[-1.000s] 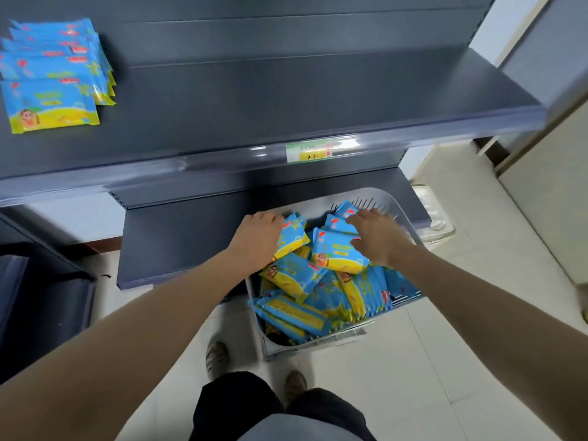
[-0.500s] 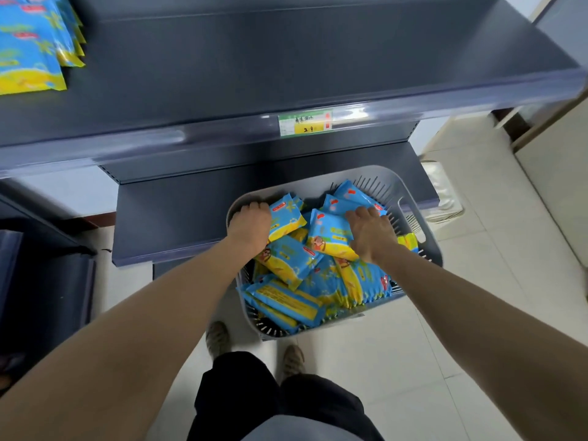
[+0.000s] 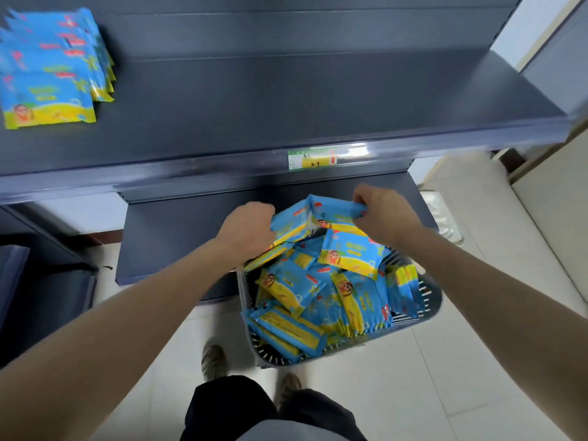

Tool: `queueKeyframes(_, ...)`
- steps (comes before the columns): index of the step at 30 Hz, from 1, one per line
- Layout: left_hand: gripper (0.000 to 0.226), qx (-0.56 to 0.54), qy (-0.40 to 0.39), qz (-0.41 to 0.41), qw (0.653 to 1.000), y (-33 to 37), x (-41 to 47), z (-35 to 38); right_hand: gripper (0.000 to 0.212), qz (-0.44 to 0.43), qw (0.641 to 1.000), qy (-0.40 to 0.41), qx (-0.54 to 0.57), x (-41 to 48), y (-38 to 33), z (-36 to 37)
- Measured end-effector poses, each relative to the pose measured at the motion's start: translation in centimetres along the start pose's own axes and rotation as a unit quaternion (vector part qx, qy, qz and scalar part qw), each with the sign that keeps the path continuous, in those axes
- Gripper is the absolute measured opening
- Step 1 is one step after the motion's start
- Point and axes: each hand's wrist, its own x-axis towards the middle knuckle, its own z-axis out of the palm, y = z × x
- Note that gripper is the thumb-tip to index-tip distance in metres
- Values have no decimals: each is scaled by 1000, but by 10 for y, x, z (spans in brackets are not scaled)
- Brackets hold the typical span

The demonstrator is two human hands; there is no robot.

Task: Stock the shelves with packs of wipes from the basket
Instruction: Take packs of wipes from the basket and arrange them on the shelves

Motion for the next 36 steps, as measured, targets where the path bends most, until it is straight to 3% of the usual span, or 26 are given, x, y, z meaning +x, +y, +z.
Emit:
queueKeyframes(8, 16, -87, 147, -58, 984, -48, -9, -98, 21, -47, 989, 131, 56, 51, -81, -58)
queueKeyframes(16, 12, -121, 216, -102, 963, -164, -30, -167, 22, -101, 979, 140, 109, 127, -210, -71)
queueKeyframes(26, 24, -100, 227, -160, 956, -303, -42, -199, 28, -170, 976, 78, 112, 222, -358, -41)
queueKeyframes(36, 25, -96, 186, -122, 970, -338, -6, -206, 27, -141, 979, 63, 132, 256, -376, -44)
